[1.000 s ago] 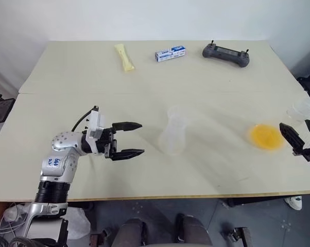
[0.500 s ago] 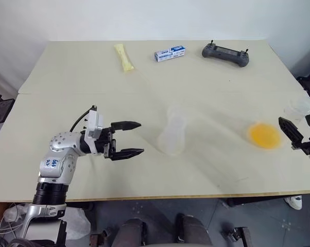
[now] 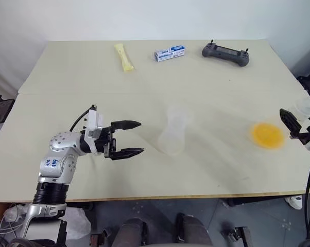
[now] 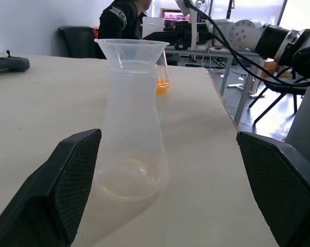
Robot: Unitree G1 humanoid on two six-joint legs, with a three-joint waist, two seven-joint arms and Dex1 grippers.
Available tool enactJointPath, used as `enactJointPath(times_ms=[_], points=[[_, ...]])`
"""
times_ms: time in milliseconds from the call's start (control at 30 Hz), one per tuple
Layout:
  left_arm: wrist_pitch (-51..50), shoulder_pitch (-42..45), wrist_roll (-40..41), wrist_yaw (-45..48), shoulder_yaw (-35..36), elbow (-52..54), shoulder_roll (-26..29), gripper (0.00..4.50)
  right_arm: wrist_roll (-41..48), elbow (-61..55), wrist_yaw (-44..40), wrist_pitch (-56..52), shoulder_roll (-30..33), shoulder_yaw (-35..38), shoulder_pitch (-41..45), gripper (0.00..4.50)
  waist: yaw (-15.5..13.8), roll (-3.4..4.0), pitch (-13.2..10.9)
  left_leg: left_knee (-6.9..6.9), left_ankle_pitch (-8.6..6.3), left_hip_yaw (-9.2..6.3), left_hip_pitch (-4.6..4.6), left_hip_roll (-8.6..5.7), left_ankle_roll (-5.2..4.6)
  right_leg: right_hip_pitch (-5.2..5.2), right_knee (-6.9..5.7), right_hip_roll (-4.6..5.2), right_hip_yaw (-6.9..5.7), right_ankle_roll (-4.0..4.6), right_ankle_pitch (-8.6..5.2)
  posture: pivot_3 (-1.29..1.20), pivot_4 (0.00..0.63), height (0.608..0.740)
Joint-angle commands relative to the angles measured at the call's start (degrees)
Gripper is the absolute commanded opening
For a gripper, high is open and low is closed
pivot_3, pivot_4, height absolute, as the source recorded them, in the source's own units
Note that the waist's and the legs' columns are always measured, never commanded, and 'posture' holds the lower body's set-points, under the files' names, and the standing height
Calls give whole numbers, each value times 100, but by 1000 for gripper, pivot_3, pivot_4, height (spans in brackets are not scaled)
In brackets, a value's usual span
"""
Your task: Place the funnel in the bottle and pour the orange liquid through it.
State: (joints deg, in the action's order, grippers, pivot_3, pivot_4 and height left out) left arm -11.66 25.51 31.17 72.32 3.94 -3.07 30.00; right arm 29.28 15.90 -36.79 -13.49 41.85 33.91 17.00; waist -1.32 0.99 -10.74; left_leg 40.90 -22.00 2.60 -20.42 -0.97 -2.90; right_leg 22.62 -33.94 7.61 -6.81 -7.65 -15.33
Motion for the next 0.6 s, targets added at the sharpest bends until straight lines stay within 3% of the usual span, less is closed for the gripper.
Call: enactJointPath(times_ms=[33,200,300,433,600], points=[[110,-5,54,-35,98,127,29,4468,-96,158,66,227,130,31,210,4500,1,0,0,0,0,0,0,1,0,0,-1,0,0,0,0,0,150,740],[172,84,24,-47,66,5,-8,4468,-276,553,161,430,142,-12,483,4500,0,1,0,1,0,0,0,1,0,0,-1,0,-1,0,0,0,150,740],[218,113,7,-40,50,-67,-27,4500,-324,695,120,410,186,-97,597,3910,-1,1,0,1,0,-1,0,1,0,0,-1,0,-1,0,0,0,150,740],[297,178,-20,-20,18,-201,-65,4500,-372,798,217,492,176,-121,728,2690,-2,1,0,1,0,0,-1,1,0,0,0,0,-1,0,0,0,150,740],[388,283,-37,19,-4,-383,-117,4500,-243,124,222,443,73,-106,581,2642,2,8,-3,0,0,-2,-2,1,0,0,1,1,-3,0,0,0,150,740]])
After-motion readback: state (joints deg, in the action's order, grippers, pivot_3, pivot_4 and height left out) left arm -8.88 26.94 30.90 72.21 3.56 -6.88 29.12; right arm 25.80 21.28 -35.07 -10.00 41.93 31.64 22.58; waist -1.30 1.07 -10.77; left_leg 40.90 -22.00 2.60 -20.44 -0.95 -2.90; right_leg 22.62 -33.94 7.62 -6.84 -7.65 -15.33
